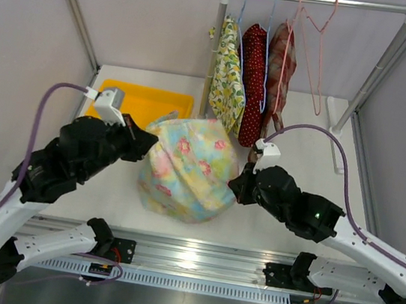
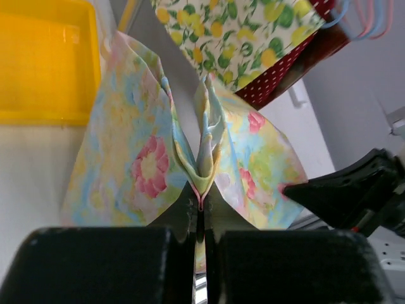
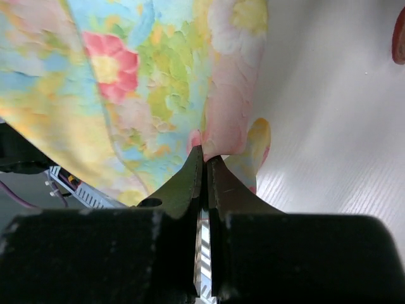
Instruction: Place the skirt on the hanger
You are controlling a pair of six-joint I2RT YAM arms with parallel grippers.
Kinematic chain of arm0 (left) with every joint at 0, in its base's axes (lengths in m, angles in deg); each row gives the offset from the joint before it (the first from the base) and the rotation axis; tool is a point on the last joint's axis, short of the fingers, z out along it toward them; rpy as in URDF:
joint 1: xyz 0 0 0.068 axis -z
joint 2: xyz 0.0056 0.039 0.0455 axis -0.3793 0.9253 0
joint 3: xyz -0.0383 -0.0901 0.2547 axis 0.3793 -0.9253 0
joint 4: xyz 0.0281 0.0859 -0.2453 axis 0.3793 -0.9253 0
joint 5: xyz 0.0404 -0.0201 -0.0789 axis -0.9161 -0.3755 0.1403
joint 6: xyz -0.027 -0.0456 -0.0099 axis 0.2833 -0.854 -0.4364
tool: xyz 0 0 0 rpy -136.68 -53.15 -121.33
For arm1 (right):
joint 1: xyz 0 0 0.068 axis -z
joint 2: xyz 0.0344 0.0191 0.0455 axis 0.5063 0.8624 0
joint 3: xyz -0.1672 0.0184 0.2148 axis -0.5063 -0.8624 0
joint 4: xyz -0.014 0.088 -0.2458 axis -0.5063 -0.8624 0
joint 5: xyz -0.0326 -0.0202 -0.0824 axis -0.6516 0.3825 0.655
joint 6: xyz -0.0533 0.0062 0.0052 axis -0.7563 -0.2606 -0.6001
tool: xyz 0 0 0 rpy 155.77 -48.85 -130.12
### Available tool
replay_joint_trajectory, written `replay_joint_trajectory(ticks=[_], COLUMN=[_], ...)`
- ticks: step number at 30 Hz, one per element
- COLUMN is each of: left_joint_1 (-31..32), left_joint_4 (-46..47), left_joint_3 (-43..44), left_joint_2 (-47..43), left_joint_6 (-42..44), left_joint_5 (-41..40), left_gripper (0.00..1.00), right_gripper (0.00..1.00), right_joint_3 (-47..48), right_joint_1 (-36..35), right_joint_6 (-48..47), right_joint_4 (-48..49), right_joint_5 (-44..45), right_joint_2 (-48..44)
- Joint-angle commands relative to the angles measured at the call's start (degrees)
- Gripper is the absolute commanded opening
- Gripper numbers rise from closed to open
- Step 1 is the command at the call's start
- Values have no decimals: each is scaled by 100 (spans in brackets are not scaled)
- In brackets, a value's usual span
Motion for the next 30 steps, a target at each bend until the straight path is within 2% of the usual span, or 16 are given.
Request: replay_joint_trajectory(ticks=[1,2,5,7,8,10,12,14,15,16,17,19,22,23,26,30], left_joint_1=[-47,-47,-47,-73,-134,-240,-468,-714,-759,-776,-777,-777,-777,-759,-768,-768], left_joint_4=[-307,-307,-89,358,361,886,1473,1783,1915,2004,2065,2145,2337,2408,2575,2576], left_joint_3=[799,844,844,600,546,274,89,149,237,333,578,790,800,765,370,-480], left_joint_2=[108,257,687,1169,1173,1821,2617,3270,3917,4193,4448,5010,5207,5146,4665,3557], left_joint_6=[317,335,379,414,423,458,467,511,529,590,608,599,546,555,590,485], left_joint_5=[-237,-211,-114,262,264,711,940,1475,1573,1661,1688,1731,1732,1732,1627,1390], left_gripper=[0,0,0,0,0,0,0,0,0,0,0,5,35,50,64,71], right_gripper=[0,0,0,0,0,0,0,0,0,0,1,11,35,51,72,82], right_joint_3=[566,585,568,463,418,269,-108,-450,-748,-855,-935,-1085,-1269,-1304,-1436,-1472], right_joint_1=[-445,-655,-798,-781,-780,-606,-220,579,912,1516,1748,2240,2532,2603,2656,2682], right_joint_6=[529,661,1215,1592,1672,1796,1604,1106,937,778,664,382,127,91,-14,47], right_joint_4=[-722,-967,-1364,-1829,-1883,-1884,-1560,-886,-681,-488,-216,-30,339,497,648,446], right_joint_5=[1327,1764,2285,2532,2585,2647,2323,1816,1560,1357,1085,899,442,285,64,72], right_joint_2=[73,108,205,415,477,600,698,707,741,785,829,995,1075,1050,830,575])
